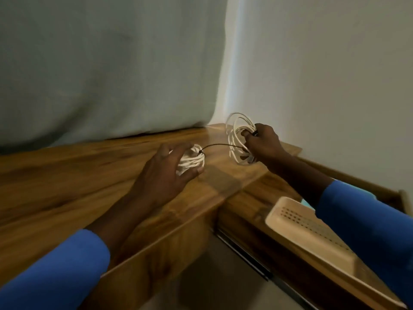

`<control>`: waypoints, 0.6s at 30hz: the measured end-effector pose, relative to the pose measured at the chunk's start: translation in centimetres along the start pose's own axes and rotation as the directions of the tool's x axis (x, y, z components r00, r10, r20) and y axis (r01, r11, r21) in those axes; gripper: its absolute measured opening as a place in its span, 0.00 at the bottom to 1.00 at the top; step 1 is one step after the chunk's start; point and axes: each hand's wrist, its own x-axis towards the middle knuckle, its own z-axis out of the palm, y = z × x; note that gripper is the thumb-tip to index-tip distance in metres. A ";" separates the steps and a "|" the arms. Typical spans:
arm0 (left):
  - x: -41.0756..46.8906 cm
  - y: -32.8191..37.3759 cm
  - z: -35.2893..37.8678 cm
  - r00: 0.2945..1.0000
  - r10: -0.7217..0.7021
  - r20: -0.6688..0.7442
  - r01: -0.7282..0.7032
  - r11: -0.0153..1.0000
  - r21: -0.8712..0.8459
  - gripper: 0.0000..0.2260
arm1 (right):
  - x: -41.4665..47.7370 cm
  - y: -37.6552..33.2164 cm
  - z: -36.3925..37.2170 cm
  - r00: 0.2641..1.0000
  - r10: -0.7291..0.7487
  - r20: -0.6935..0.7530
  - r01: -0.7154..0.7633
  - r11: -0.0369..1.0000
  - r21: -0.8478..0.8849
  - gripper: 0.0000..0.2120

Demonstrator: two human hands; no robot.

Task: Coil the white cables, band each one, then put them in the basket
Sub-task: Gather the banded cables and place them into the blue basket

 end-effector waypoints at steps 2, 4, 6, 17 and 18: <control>0.8 4.2 2.2 0.996 0.077 0.035 -0.077 0.997 -0.021 0.29 | -1.4 2.7 -3.7 0.999 -0.039 -0.011 0.038 0.995 -0.092 0.08; 1.5 8.6 5.2 0.986 0.139 0.091 -0.136 0.990 -0.039 0.29 | -3.3 5.5 -7.0 0.997 -0.067 -0.024 0.060 0.970 -0.234 0.06; 1.8 12.8 8.6 0.974 0.165 0.158 -0.157 0.986 -0.064 0.30 | -5.0 8.7 -9.9 0.996 -0.068 -0.052 0.045 0.935 -0.351 0.03; 1.5 20.6 22.7 0.766 0.341 0.545 -0.342 0.934 -0.103 0.31 | -12.0 21.6 -17.3 0.996 0.050 -0.073 -0.084 0.779 -0.622 0.09; 1.5 20.5 22.9 0.739 0.351 0.575 -0.357 0.928 -0.109 0.31 | -12.6 22.1 -17.3 0.997 0.046 -0.064 -0.077 0.774 -0.629 0.10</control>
